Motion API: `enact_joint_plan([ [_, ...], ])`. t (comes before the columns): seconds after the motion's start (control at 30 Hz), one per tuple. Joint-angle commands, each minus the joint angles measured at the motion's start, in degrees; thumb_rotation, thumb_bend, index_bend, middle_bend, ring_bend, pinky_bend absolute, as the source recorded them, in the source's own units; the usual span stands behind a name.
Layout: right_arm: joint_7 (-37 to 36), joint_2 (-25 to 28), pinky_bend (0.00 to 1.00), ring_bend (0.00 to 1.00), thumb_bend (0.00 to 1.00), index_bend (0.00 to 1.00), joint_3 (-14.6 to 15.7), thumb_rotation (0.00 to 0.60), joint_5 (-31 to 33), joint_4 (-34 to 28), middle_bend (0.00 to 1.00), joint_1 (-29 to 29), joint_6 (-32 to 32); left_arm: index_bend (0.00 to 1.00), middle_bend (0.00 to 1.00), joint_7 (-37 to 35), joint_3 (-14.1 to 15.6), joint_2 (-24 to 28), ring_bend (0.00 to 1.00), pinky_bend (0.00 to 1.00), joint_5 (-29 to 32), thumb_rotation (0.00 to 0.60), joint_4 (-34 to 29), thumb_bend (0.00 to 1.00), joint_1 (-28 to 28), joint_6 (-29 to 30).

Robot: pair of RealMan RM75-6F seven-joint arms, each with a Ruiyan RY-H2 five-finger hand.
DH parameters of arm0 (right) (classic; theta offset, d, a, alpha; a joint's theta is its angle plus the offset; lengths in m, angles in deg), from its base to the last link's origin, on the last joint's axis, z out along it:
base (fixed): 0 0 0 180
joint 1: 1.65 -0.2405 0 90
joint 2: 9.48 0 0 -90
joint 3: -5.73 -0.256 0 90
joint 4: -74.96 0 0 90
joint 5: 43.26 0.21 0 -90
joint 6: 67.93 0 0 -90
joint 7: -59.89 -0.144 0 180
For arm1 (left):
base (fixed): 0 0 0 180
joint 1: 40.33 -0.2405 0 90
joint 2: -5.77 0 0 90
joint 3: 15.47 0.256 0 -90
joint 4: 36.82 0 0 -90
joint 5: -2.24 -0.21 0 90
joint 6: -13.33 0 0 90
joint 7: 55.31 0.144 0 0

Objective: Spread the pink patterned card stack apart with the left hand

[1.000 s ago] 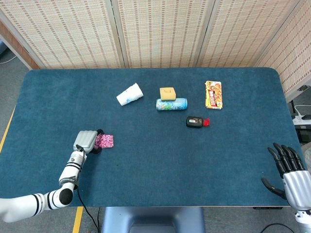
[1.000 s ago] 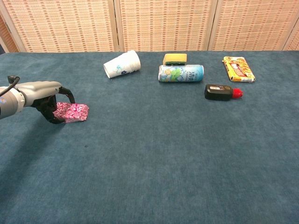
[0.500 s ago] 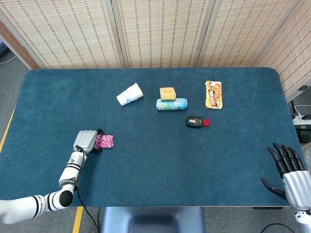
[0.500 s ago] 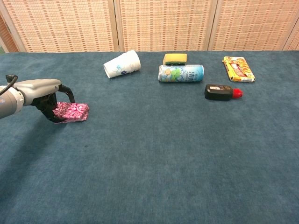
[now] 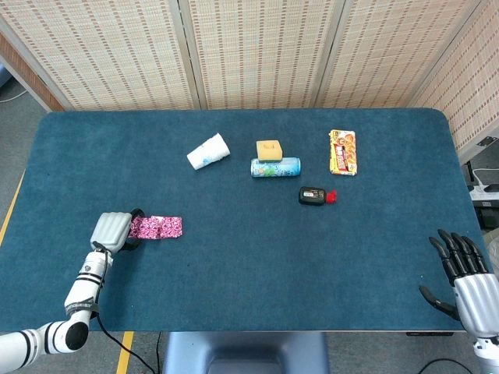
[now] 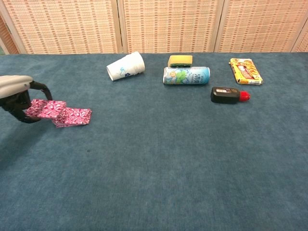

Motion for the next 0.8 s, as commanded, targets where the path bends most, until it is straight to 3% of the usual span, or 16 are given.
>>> enact_joint_plan([
  [0.03,0.10,-0.02,0.09,0.00,0.13,0.08,0.05,0.600,-0.02,-0.01,0.03,-0.01,-0.08,0.41,1.00,-2.44,1.07,1.21,1.00,1.00,-2.01,0.600,1.71,0.32,-1.93,0.22],
  [0.4,0.05,-0.03,0.09,0.00,0.13,0.08,-0.03,0.600,0.09,-0.09,0.03,0.06,0.08,0.39,1.00,-3.93,1.66,-2.07,1.00,1.00,-2.74,0.600,11.12,0.32,-4.04,-3.34],
  [0.57,-0.21,0.02,0.09,0.00,0.13,0.08,-0.09,0.600,0.20,-0.04,0.03,0.10,0.17,0.27,1.00,-3.65,1.41,-3.13,1.00,1.00,-2.11,0.600,13.49,0.31,-4.38,-5.39],
  [0.8,-0.16,-0.04,0.09,0.00,0.13,0.08,-0.07,0.600,0.12,0.03,0.03,0.10,0.19,0.12,1.00,-3.18,0.86,-2.01,1.00,1.00,-2.44,0.600,12.13,0.31,-4.72,-6.38],
])
